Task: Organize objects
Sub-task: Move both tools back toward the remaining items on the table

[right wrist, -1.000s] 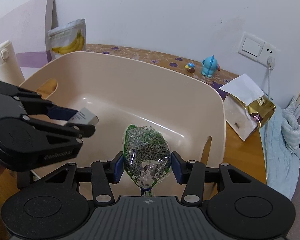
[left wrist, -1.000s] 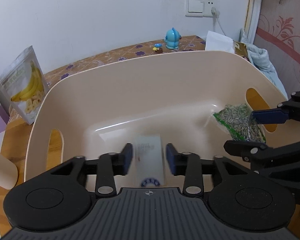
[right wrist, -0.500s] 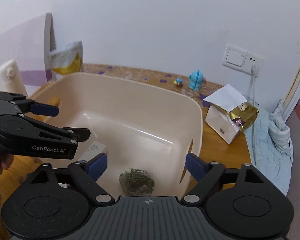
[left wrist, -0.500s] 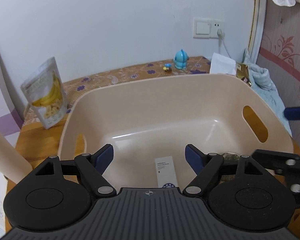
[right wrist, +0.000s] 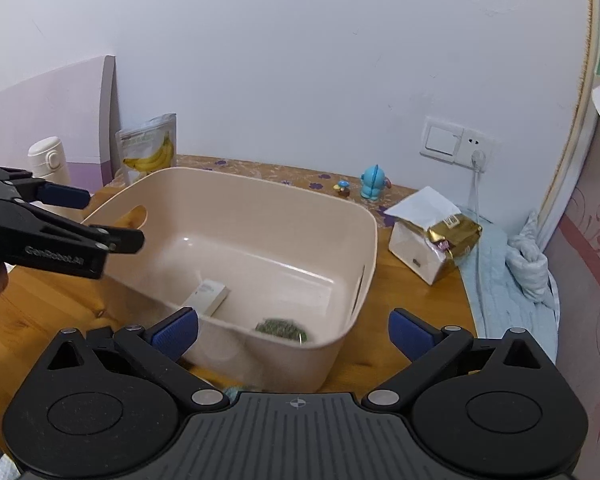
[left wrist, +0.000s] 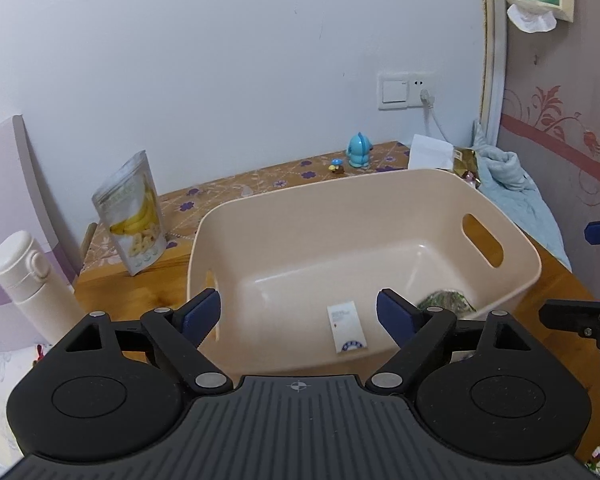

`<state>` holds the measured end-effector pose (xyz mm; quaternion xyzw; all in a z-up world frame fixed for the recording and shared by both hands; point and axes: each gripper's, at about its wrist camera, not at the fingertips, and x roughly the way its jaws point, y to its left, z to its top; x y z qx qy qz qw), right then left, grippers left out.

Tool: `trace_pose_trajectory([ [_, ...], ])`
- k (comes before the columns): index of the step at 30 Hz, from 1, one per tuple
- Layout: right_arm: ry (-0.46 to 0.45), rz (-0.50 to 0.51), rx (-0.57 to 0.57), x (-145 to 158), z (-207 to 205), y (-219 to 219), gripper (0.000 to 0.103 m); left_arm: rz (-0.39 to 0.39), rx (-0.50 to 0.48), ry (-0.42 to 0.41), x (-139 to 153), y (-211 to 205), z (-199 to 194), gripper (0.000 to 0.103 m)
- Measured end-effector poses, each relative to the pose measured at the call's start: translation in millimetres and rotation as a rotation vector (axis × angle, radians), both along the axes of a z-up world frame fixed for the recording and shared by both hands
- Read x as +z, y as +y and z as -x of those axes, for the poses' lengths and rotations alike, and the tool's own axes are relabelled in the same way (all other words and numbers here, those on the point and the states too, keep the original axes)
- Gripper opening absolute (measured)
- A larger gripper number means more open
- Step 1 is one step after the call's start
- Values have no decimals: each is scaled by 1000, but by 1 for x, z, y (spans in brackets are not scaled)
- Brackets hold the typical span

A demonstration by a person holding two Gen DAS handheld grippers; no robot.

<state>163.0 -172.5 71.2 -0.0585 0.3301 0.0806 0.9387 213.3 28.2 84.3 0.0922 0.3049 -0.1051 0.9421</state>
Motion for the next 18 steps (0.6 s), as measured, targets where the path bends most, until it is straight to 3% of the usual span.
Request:
trace_pose_trajectory([
  [4,15,8,-22,-11,11,0,103,29,0,25,-7,11,16,88],
  [18,98,-49,-46,-53,48,7,103,13,-26,110,-55,37,54,88],
])
